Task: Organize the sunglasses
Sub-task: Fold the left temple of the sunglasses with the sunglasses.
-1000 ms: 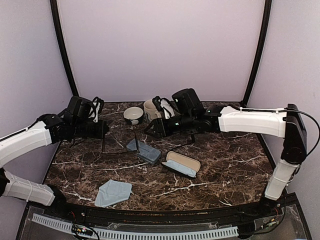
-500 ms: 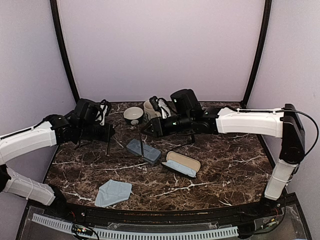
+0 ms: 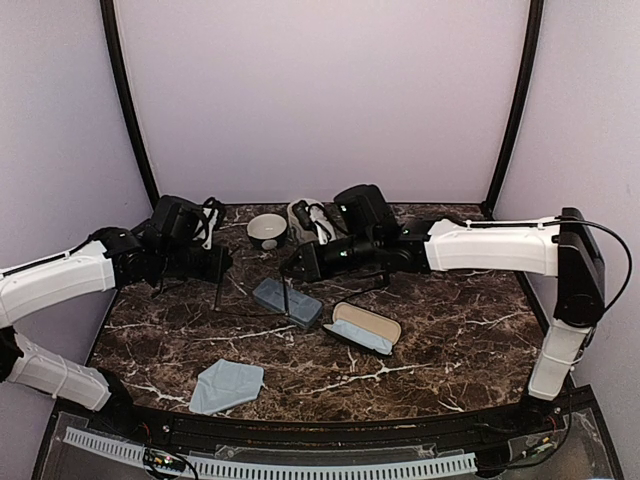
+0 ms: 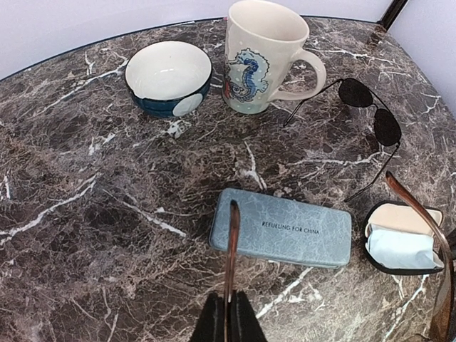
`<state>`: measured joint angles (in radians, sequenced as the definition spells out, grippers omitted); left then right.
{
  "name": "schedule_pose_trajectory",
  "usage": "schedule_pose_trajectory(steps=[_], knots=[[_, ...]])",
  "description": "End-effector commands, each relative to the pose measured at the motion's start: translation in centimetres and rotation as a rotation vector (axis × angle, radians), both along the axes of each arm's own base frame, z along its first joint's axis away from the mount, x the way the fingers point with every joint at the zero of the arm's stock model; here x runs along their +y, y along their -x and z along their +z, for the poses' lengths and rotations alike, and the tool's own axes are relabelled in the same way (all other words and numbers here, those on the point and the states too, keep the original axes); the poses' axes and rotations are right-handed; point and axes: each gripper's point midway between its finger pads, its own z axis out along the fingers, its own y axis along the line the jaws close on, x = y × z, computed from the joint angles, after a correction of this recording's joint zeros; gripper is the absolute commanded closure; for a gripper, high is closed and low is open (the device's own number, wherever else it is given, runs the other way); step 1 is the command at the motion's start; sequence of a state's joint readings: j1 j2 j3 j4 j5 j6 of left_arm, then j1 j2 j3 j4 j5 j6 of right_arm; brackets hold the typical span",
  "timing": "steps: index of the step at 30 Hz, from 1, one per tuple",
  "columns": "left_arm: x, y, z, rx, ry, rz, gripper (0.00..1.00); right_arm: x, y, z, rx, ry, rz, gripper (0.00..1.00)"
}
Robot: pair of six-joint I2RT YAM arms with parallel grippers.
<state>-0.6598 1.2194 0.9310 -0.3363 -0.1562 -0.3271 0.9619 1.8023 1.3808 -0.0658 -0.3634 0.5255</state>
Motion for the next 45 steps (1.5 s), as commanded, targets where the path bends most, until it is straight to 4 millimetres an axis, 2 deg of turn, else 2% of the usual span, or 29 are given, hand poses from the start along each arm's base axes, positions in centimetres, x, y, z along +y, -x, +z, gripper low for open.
schedule_pose_trajectory(steps=[1,15,29,45], knots=[[-0.6,-0.6,1.5,-0.043,0.022,-0.005,1.00,1.4,0.4,1.4,-0.027,-0.049,0.031,0.83],[-0.8,-0.7,1.0,-0.036,0.021,0.002,1.00,2.5,1.0,0.6,-0.016,-0.035,0.054,0.93],[-1.2,-1.0,0.5,-0.031,0.031,0.003,1.00,4.1,2.8,-1.4,0.025,-0.009,0.117,0.93],[-1.1,-1.1,-0.5,-0.024,0.020,0.007,1.00,5.8,5.1,-2.4,0.095,-0.045,0.198,0.90]])
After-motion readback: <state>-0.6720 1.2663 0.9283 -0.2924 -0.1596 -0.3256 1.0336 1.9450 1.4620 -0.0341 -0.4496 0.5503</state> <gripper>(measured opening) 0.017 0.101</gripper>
